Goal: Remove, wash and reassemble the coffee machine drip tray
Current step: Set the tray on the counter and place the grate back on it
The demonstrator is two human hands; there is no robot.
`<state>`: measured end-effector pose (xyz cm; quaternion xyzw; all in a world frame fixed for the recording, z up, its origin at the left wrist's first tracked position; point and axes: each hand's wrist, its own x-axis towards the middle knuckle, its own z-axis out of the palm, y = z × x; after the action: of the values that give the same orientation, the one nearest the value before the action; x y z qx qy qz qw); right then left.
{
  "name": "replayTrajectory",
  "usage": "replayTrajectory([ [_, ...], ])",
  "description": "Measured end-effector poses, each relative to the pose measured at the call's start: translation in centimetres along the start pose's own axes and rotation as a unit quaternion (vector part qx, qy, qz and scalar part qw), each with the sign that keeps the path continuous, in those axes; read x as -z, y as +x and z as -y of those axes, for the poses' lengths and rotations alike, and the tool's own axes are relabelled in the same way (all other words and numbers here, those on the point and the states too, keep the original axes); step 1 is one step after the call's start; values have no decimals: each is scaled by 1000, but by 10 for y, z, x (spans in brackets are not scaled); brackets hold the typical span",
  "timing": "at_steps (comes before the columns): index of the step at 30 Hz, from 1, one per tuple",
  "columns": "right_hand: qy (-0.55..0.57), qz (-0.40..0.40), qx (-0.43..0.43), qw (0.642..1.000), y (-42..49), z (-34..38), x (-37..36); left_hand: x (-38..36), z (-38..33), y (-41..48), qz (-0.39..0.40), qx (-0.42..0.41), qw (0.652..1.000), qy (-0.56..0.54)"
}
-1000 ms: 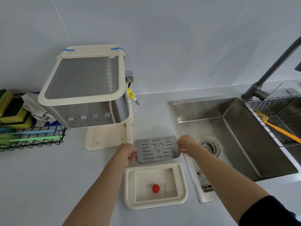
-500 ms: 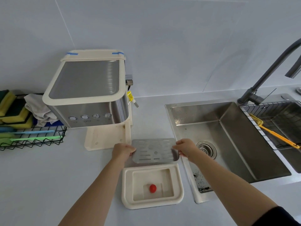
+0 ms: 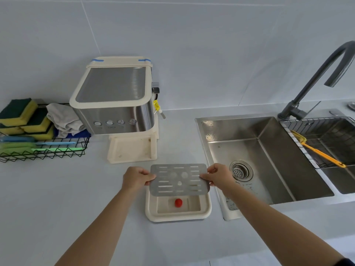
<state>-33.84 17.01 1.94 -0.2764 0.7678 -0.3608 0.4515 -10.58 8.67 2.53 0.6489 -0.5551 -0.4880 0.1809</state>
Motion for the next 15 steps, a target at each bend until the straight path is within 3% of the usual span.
replayTrajectory([
  [15,-107,-13,-15,994,-13,-33,-16,-13,35,-19,-19,16,996,81],
])
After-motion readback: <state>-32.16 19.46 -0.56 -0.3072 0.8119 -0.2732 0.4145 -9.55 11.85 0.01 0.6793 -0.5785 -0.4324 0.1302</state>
